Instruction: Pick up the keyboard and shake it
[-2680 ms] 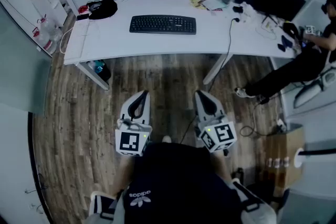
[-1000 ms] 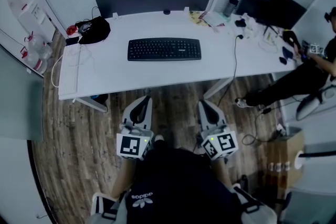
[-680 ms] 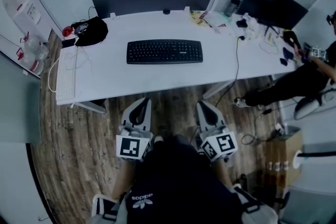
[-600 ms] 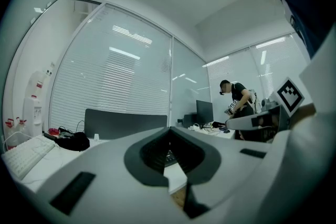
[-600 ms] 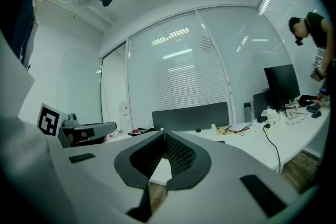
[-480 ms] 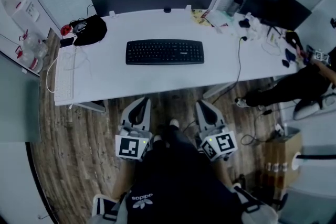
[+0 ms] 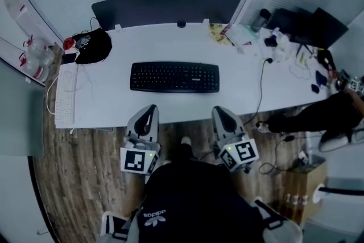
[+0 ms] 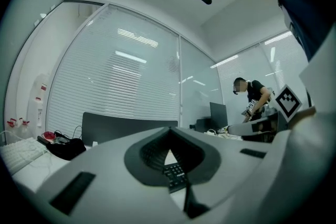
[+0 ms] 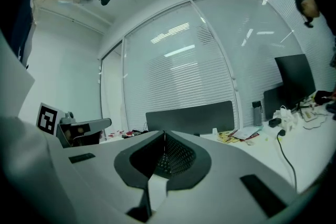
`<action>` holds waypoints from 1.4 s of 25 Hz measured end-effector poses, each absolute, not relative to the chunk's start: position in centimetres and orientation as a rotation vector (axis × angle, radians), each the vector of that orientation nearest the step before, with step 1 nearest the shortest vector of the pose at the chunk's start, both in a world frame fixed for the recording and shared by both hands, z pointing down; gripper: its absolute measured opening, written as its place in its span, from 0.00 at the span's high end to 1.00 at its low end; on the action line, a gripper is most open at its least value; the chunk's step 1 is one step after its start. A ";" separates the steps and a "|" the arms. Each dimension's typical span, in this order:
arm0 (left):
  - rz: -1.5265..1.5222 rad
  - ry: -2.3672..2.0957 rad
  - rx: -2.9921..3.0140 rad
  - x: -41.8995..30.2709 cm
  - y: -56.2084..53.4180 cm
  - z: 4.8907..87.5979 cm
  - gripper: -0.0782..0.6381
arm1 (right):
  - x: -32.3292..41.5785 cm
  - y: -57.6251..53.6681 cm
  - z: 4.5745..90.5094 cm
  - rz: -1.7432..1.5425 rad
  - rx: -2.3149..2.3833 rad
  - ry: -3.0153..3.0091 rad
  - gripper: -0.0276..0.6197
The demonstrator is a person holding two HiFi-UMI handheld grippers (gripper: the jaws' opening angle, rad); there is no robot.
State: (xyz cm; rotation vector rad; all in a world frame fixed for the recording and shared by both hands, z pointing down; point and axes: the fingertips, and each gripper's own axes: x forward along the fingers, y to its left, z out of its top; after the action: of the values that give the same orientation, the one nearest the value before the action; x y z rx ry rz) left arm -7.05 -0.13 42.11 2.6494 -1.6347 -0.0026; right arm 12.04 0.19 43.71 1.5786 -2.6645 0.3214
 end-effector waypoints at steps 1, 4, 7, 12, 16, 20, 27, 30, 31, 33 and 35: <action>-0.024 -1.660 2.639 -6.6 -1.2 41.9 0.88 | 12.6 -1.0 43.7 0.319 1.572 -2.671 0.95; -0.076 -1.703 2.610 -5.2 -3.7 41.4 0.88 | 14.2 -3.8 43.9 0.327 1.554 -2.680 0.95; -0.090 -1.745 2.558 -4.4 -5.2 41.3 0.88 | 15.3 -5.6 44.5 0.344 1.520 -2.683 0.95; -0.038 -1.803 2.498 -5.0 -6.5 42.4 0.88 | 16.8 -7.7 45.6 0.382 1.512 -2.663 0.95; 0.083 -1.829 2.480 -6.2 -7.3 44.0 0.88 | 17.3 -8.7 46.3 0.410 1.522 -2.646 0.95; 0.133 -1.818 2.472 -6.9 -8.7 44.8 0.88 | 17.8 -10.0 46.5 0.420 1.556 -2.619 0.95; 0.141 -1.784 2.454 -9.3 -12.8 45.1 0.88 | 17.2 -13.1 46.8 0.446 1.637 -2.552 0.95; 0.191 -1.787 2.431 -11.1 -15.0 45.6 0.88 | 16.7 -14.5 46.9 0.462 1.665 -2.525 0.95; 0.193 -1.792 2.423 -11.8 -15.7 45.6 0.88 | 16.4 -14.9 46.8 0.454 1.669 -2.519 0.95; 0.187 -1.807 2.406 -13.1 -17.0 45.4 0.88 | 15.9 -15.7 46.6 0.439 1.689 -2.499 0.95; 0.220 -1.816 2.389 -14.5 -18.0 45.9 0.88 | 15.9 -16.3 46.9 0.444 1.723 -2.468 0.95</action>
State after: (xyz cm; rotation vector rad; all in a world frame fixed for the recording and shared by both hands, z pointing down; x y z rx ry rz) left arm -14.54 -18.03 45.93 2.3893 -1.8158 0.2200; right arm 15.89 -16.32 46.92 1.7226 -2.4680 0.4438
